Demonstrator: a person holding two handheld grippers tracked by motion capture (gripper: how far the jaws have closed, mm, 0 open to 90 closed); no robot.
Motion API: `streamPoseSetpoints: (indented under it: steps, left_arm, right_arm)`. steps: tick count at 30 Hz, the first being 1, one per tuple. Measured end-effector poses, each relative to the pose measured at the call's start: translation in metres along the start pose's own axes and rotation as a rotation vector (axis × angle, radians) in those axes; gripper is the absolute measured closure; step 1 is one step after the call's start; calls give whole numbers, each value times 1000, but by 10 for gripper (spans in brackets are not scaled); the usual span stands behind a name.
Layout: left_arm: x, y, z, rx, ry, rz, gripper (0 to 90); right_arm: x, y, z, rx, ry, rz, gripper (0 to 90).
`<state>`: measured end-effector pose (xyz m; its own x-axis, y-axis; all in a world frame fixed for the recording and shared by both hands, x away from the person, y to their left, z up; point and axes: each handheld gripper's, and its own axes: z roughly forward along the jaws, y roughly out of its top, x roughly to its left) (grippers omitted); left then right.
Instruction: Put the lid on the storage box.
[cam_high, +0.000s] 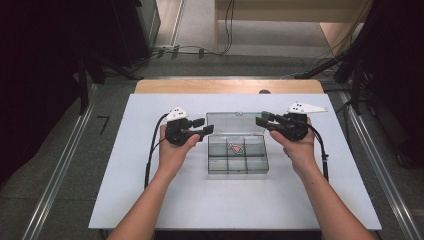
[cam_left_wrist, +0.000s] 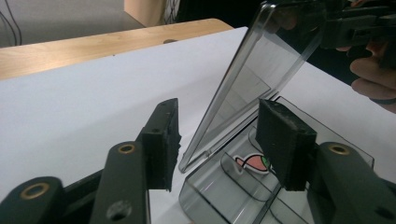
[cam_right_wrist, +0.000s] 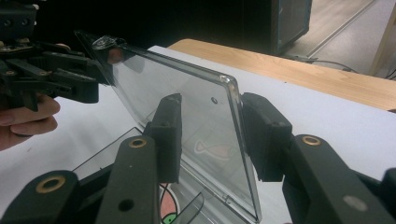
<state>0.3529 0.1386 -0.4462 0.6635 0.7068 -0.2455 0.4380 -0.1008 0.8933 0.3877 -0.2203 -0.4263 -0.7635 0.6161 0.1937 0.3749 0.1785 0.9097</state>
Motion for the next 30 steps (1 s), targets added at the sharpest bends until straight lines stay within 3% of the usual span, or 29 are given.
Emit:
streamPoseSetpoints:
  steps: [12,17,22,30]
  left_arm:
    - [-3,-14,-13,15,-20,-2,713]
    - [-8,-16,-15,5,-15,18,783]
    - [-11,-18,-13,14,-43,23,859]
    - [-13,-19,-5,22,-77,11,898]
  right_arm:
    - [7,-4,-5,-5,-6,-21,561]
    - [9,-6,-7,-5,-10,-25,556]
    - [10,-8,-8,-8,-10,-29,554]
    - [13,-11,-11,-8,-13,-38,547]
